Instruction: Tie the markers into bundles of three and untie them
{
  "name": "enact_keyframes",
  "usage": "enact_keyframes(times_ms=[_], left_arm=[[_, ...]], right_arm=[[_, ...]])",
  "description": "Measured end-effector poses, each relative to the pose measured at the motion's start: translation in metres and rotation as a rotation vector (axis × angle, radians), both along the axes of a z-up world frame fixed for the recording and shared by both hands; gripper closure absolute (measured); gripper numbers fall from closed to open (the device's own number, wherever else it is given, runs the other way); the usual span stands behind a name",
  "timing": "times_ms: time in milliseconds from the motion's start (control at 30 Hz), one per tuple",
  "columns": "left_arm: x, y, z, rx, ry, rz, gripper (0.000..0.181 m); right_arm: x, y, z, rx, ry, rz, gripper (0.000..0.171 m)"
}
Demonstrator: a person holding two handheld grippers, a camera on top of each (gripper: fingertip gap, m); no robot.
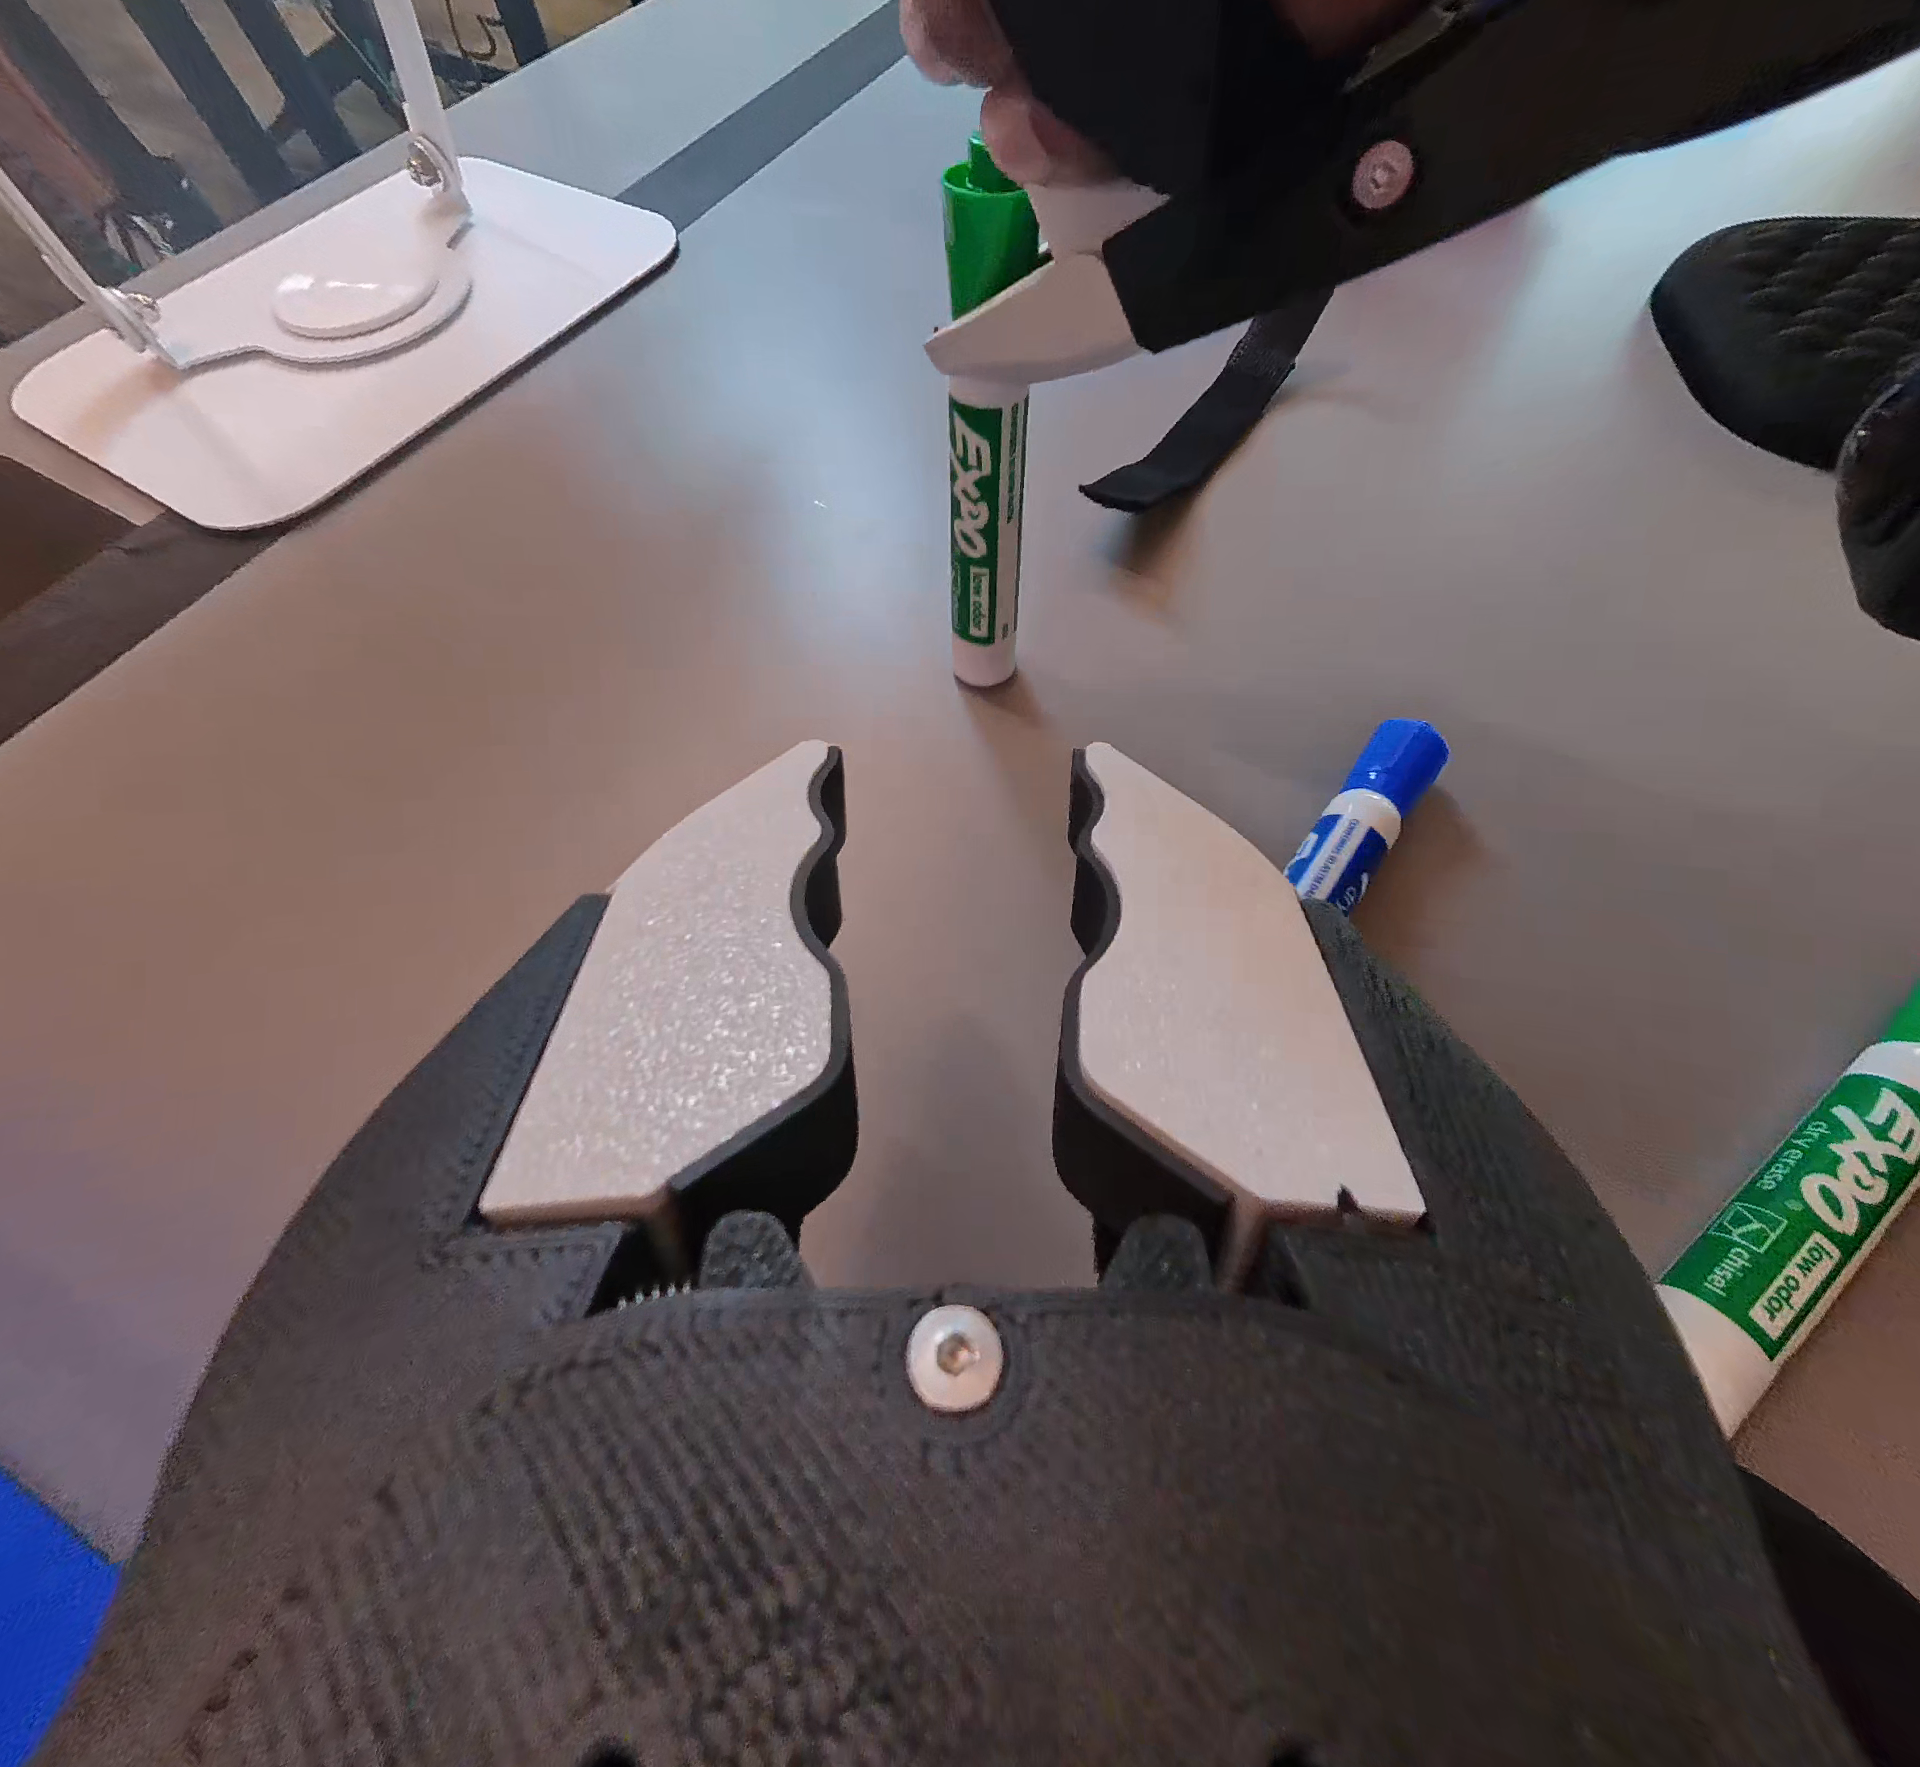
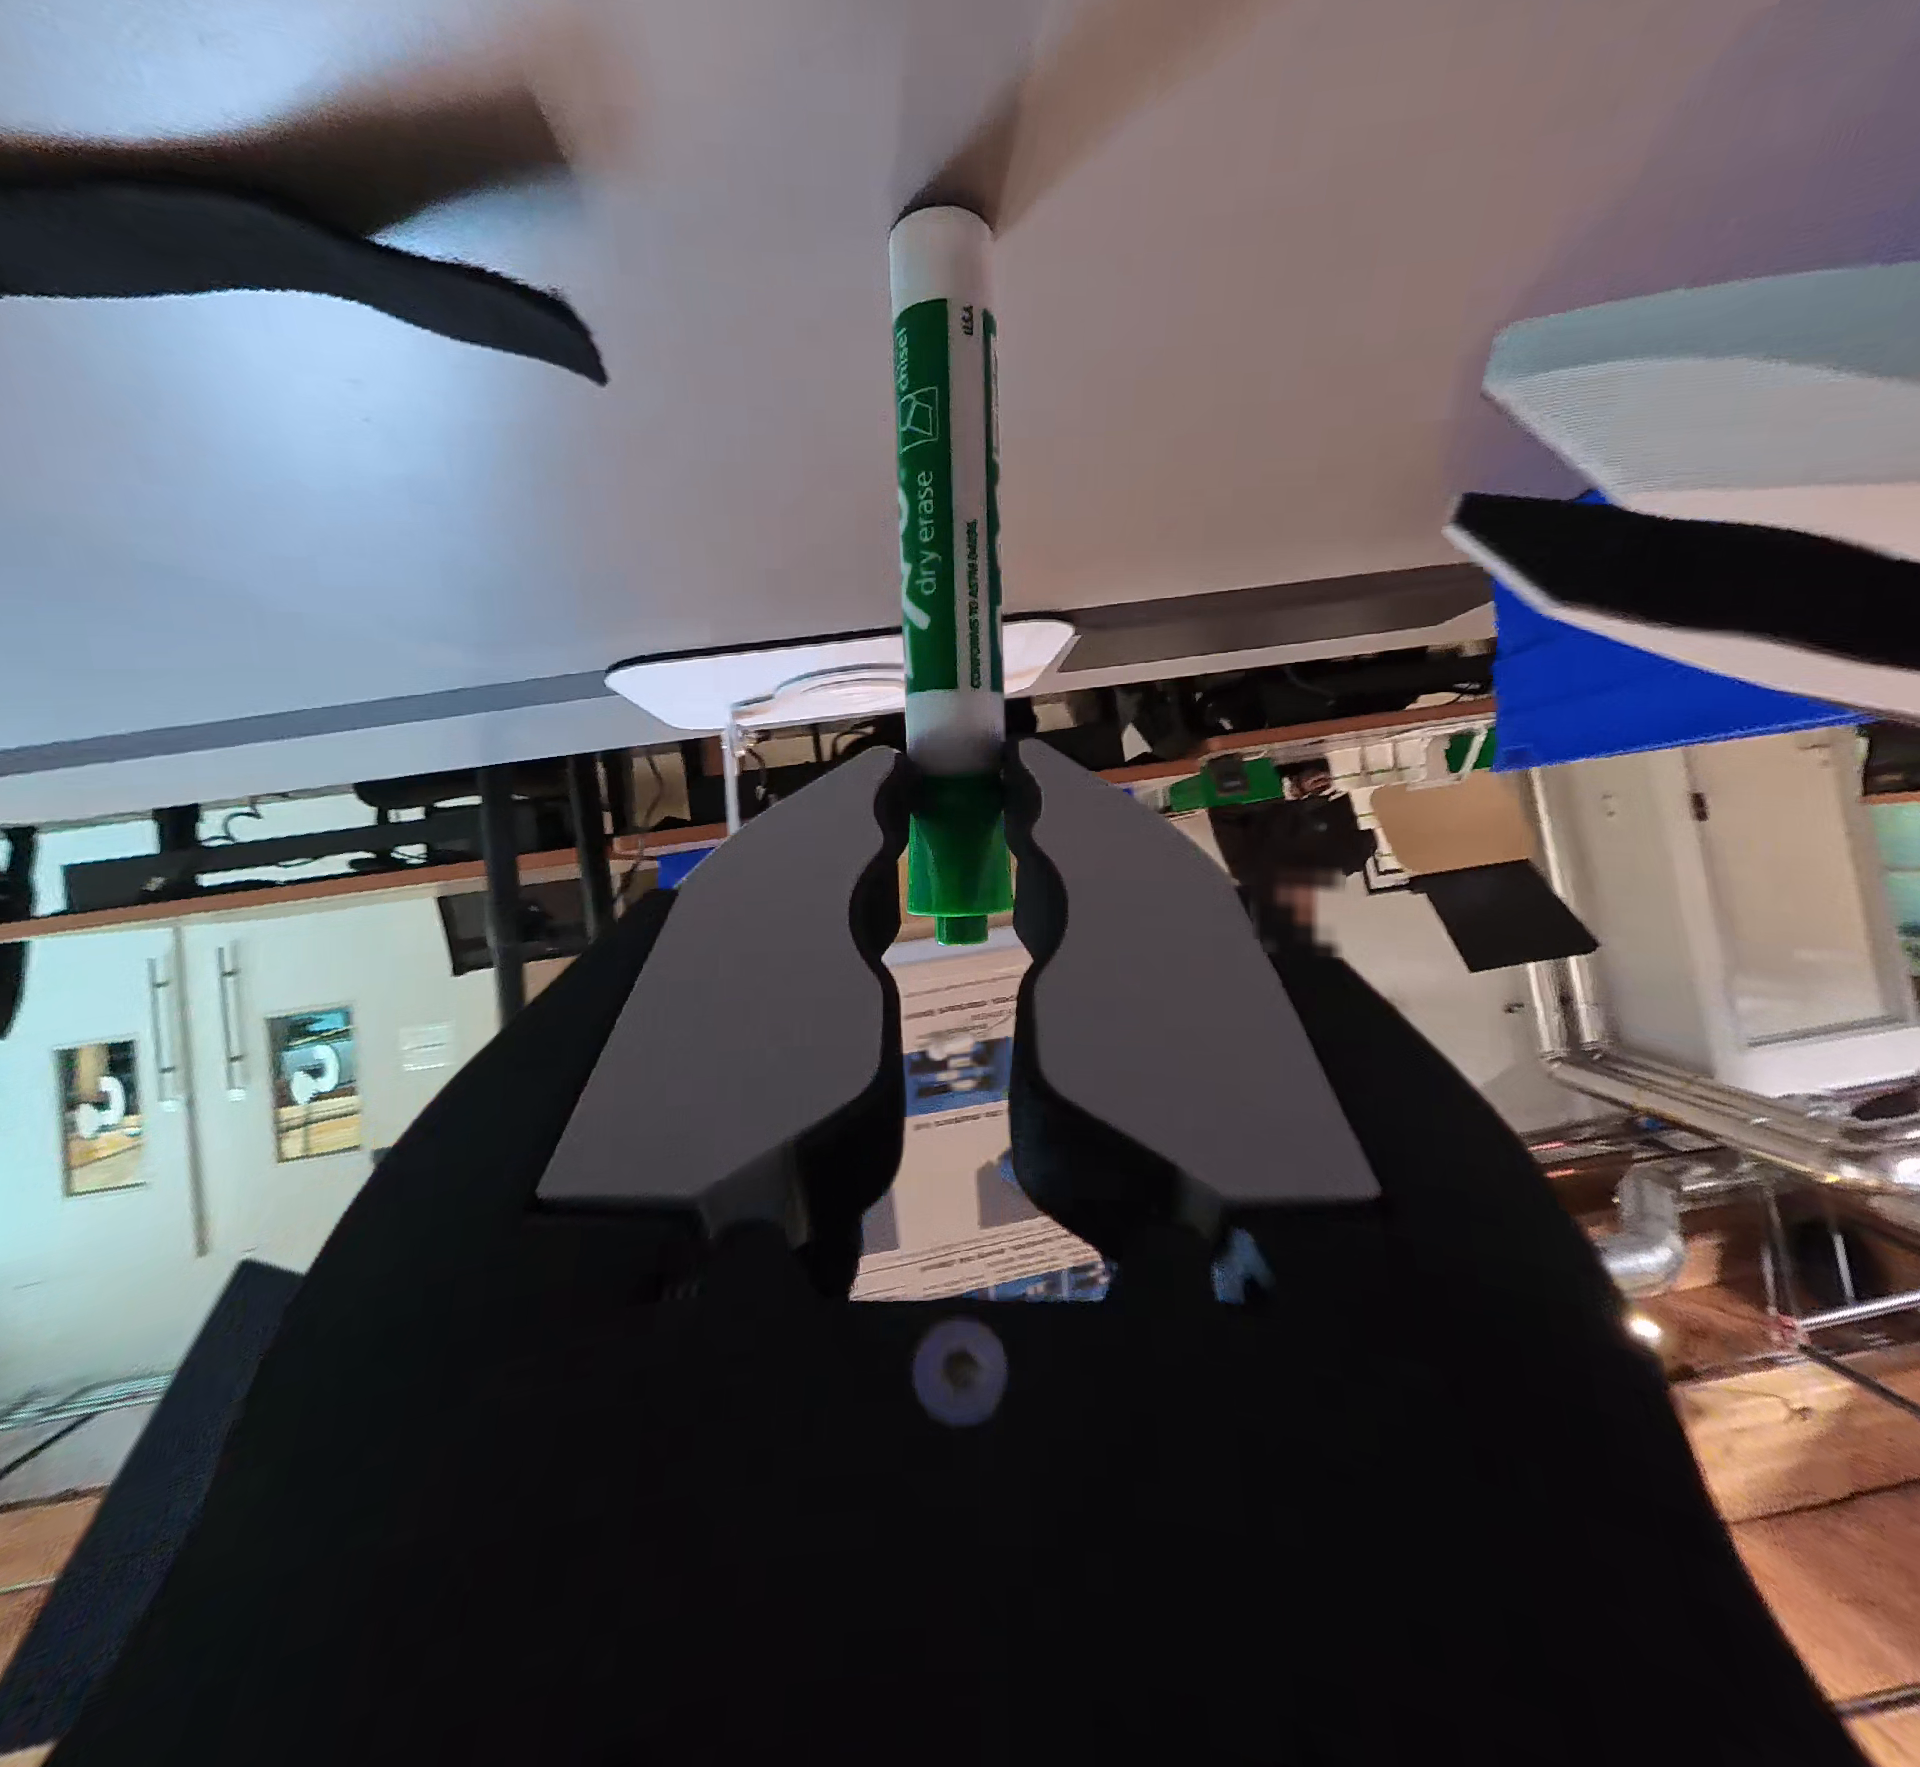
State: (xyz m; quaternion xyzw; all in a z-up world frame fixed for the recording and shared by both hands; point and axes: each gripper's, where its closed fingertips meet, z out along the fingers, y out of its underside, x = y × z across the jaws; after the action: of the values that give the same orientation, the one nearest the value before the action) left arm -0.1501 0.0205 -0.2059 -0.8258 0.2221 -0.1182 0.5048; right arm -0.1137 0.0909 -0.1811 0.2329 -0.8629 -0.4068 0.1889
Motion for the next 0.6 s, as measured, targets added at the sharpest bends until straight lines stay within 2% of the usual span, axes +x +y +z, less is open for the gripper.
enact_keyframes(times_ms=[200, 433, 533, 600], left_arm=[[0.004, -0.001, -0.004, -0.015, -0.003, -0.010, 0.139], [0.006, -0.001, -0.007, -0.027, -0.011, -0.015, 0.139], [0.006, -0.001, -0.008, -0.031, -0.018, -0.019, 0.139], [0.007, -0.001, -0.008, -0.030, -0.022, -0.020, 0.139]], right_arm=[[-0.010, -0.012, -0.002, 0.008, -0.025, 0.039, 0.153], [-0.012, -0.018, -0.001, -0.022, -0.010, 0.030, 0.143], [-0.012, -0.020, 0.005, -0.086, 0.045, -0.006, 0.132], [-0.009, -0.026, 0.016, -0.210, 0.114, -0.079, 0.127]])
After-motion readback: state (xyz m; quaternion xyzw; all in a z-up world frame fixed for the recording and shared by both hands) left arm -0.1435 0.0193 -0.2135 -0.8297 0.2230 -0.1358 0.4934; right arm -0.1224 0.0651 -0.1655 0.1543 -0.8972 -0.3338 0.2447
